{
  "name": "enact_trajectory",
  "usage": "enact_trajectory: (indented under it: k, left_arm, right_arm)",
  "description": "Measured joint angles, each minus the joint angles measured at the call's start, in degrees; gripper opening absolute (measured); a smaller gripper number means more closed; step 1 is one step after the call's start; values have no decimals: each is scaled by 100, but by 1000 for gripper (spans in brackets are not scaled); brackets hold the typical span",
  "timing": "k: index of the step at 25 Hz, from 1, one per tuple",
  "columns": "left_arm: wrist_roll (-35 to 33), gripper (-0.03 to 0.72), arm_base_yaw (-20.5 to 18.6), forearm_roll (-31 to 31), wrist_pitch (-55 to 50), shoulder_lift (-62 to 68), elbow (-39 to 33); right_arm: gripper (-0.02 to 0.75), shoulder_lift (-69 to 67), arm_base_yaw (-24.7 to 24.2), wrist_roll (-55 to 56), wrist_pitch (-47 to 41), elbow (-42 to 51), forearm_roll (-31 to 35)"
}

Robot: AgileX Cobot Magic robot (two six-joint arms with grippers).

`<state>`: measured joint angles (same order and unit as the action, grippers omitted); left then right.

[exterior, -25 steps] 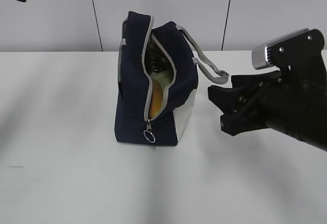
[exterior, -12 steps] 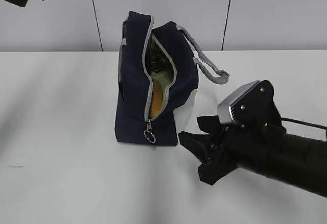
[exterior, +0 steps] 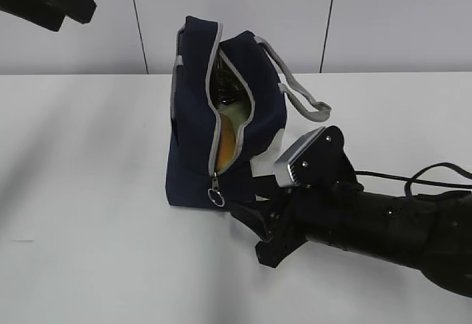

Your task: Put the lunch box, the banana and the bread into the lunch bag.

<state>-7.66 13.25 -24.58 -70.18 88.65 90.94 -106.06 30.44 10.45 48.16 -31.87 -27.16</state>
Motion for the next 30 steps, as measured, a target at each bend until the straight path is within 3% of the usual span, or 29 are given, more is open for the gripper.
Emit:
enact_trajectory:
  k: [30]
  left_arm:
    - [0, 373, 0, -20, 133, 325, -8]
  right_arm:
    - [227, -1411, 0, 213, 3, -1195, -519]
